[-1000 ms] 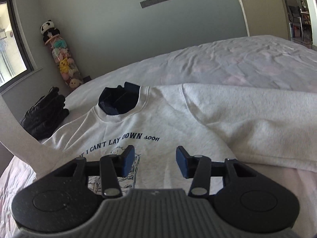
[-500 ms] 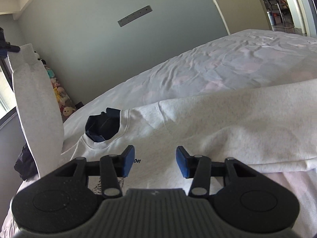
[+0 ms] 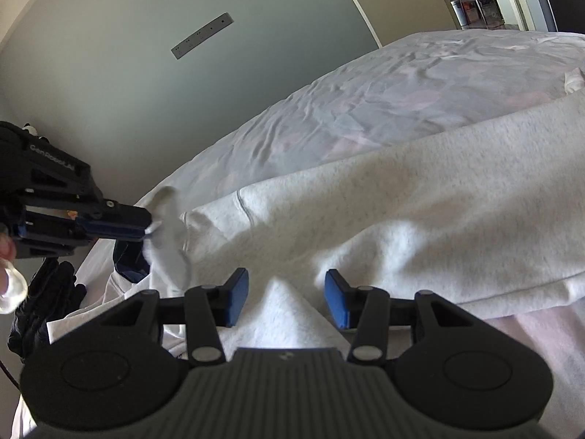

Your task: Fold clothes

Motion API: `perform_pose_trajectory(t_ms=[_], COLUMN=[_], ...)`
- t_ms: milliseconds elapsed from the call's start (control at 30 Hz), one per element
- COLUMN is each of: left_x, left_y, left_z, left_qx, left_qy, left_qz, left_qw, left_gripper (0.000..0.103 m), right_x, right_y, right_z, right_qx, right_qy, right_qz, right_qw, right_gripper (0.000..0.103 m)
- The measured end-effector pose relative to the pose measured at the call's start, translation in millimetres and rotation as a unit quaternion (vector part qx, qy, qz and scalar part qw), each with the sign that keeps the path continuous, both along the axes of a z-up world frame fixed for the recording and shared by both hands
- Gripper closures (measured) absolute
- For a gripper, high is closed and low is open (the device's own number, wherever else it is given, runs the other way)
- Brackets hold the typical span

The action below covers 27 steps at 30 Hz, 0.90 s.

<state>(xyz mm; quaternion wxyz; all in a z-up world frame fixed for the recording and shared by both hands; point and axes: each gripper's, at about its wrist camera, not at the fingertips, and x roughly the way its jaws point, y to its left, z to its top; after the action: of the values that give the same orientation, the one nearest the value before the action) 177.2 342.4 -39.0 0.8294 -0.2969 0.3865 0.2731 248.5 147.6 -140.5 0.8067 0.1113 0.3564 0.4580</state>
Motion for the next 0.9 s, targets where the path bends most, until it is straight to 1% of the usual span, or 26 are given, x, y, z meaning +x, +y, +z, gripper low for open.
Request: perform_pose_trajectory(t_ms=[33,67,100,167,233,267,300,367,433,467,533,567,600,667,700,800,833,900], left_x=[-2.0,-7.4,-14.1,-40.2,-72.4,-88.9,-108.6,-148.1,-188.4,-208.4,-242.6,-258.1,-267.4,-285.9,-294.3,-298.2,-296.4,-292.9], left_y=[-1.3,-2.0,-1.1,1.8,2.8,3.0,1.9,-0.3,-0.8,-0.6,-1.8,-2.8,-4.1,-6.7,-7.8,-7.5,-9.5,-13.5], left_z=[-2.1,1.6,3.6,6.2,9.7,11.0,9.3,6.1,-1.2,-7.5,-20.3,-27.2,-34.9,-50.3,-58.3,-86.7,-92.7,-104.7], left_qx=[0.001,0.005,0.01,0.032,0.069,0.088,0.107,0.145,0.181,0.2,0.238,0.251,0.259,0.277,0.285,0.313,0.33,0.363], left_qy=[0.001,-0.001,-0.002,-0.002,0.012,0.019,0.031,0.055,0.085,0.106,0.147,0.163,0.174,0.196,0.208,0.246,0.249,0.256], left_qz=[-0.008,-0.013,-0.015,-0.011,0.0,0.006,0.013,0.029,0.043,0.048,0.055,0.055,0.053,0.047,0.044,0.023,0.016,0.003], left_qw=[1.0,0.9999,0.9998,0.9994,0.9975,0.9959,0.9937,0.9875,0.9789,0.9727,0.9586,0.9526,0.9484,0.9395,0.9346,0.9171,0.9104,0.8959], left_gripper=[0.074,0.071,0.07,0.064,0.061,0.056,0.055,0.052,0.051,0.051,0.049,0.046,0.045,0.042,0.042,0.042,0.042,0.042], right_x=[-0.3,-0.6,-0.8,-2.0,-2.5,-3.4,-4.3,-5.6,-6.8,-7.6,-8.5,-8.9,-8.8,-6.0,-4.5,1.1,4.1,11.3], right_y=[1.1,2.2,3.0,4.9,7.8,9.7,12.4,18.1,24.7,30.0,41.6,47.8,53.9,62.8,66.4,72.5,73.0,74.5], right_z=[-0.6,-1.3,-1.6,-1.7,-1.4,-1.4,-1.7,-2.6,-3.4,-2.9,-1.5,-0.7,-0.1,-1.8,-3.1,-11.3,-16.0,-25.9], right_qx=[0.001,0.002,0.005,0.014,0.024,0.027,0.027,0.026,0.024,0.023,0.023,0.025,0.027,0.039,0.042,0.03,0.026,0.022], right_qy=[-0.001,-0.002,-0.002,-0.003,0.001,0.002,0.005,0.011,0.016,0.013,0.004,-0.001,-0.003,0.017,0.027,0.055,0.068,0.097], right_qz=[0.003,0.006,0.008,0.016,0.028,0.036,0.042,0.053,0.062,0.067,0.076,0.079,0.084,0.092,0.091,0.079,0.071,0.06], right_qw=[1.0,1.0,1.0,1.0,0.999,0.999,0.999,0.998,0.998,0.997,0.997,0.997,0.996,0.995,0.995,0.995,0.995,0.993], right_gripper=[0.053,0.053,0.053,0.053,0.053,0.053,0.055,0.06,0.063,0.067,0.068,0.068,0.068,0.067,0.067,0.064,0.062,0.062])
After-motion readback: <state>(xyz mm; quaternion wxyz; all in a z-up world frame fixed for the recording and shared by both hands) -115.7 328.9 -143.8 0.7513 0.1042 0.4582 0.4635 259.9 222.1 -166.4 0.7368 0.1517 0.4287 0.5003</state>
